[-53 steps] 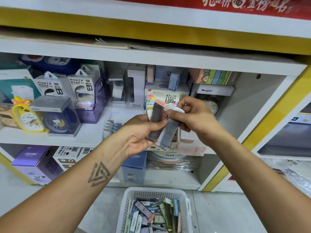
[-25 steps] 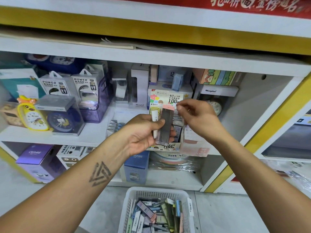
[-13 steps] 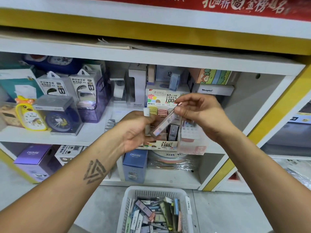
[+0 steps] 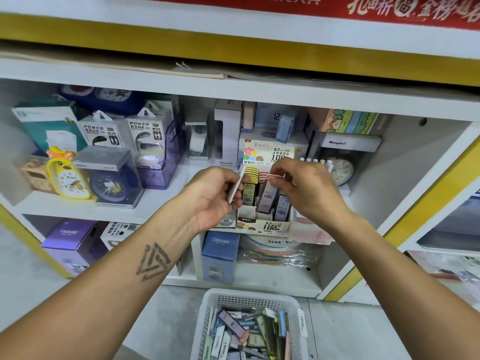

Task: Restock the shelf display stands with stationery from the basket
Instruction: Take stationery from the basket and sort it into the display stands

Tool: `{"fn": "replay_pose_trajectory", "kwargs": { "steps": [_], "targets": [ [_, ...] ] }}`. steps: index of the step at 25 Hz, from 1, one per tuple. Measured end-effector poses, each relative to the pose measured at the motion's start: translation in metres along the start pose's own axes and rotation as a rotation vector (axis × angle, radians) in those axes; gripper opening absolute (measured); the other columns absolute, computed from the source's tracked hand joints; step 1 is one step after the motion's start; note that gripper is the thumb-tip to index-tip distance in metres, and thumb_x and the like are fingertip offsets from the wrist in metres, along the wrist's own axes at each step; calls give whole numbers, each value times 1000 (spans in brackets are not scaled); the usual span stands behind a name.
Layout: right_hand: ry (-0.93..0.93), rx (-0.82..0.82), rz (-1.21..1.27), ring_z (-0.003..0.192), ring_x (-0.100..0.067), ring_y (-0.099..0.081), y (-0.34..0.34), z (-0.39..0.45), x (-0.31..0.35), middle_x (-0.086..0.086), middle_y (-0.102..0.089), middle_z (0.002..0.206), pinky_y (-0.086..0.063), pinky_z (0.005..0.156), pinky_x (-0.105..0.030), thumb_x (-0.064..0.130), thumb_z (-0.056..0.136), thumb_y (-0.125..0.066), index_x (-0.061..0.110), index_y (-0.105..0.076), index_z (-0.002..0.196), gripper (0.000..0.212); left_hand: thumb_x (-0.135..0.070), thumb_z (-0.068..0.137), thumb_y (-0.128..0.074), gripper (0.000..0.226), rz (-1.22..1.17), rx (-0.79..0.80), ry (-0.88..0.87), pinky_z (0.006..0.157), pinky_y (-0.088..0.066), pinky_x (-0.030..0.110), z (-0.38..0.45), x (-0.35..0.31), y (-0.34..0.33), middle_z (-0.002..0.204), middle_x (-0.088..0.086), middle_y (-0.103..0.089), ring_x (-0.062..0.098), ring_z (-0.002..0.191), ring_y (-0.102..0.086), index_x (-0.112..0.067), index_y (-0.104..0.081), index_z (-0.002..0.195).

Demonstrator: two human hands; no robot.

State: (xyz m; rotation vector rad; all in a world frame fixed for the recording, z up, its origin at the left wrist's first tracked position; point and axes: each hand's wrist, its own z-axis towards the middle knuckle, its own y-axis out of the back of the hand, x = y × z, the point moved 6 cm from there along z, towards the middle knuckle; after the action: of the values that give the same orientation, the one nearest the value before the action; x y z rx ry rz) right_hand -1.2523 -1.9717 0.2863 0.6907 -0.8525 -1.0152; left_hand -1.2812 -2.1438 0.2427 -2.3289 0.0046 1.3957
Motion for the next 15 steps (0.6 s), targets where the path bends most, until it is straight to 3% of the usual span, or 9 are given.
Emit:
{"fn": "replay_pose_trajectory", "kwargs": {
  "steps": [6, 11, 15],
  "targets": [
    [-13, -48, 82, 78, -16, -62, -11, 8, 5, 6, -68, 85, -52, 70, -36, 25, 89, -72, 24, -70, 96, 8, -4, 97, -49, 20, 39, -27, -21, 61, -44, 26, 2, 1, 3, 72, 7, -53, 14, 62, -46, 2, -68, 92],
    [-84, -172, 91, 75, -19, -60, 3, 13, -4, 2, -68, 83, -52, 68, -37, 25, 89, -72, 25, -69, 94, 6, -3, 96, -49, 18, 34, -48, -18, 58, -45, 26, 5, -2, 6, 72, 8, -52, 14, 61, -46, 4, -66, 99],
    [-126, -14, 83, 77, -15, -61, -14, 11, -4, 7, -67, 84, -53, 70, -37, 29, 89, -72, 28, -69, 93, 5, 2, 95, -48, 21, 25, -48, -16, 59, -45, 29, 4, 0, 3, 73, 10, -54, 16, 62, -47, 7, -64, 109]
  ]
}}
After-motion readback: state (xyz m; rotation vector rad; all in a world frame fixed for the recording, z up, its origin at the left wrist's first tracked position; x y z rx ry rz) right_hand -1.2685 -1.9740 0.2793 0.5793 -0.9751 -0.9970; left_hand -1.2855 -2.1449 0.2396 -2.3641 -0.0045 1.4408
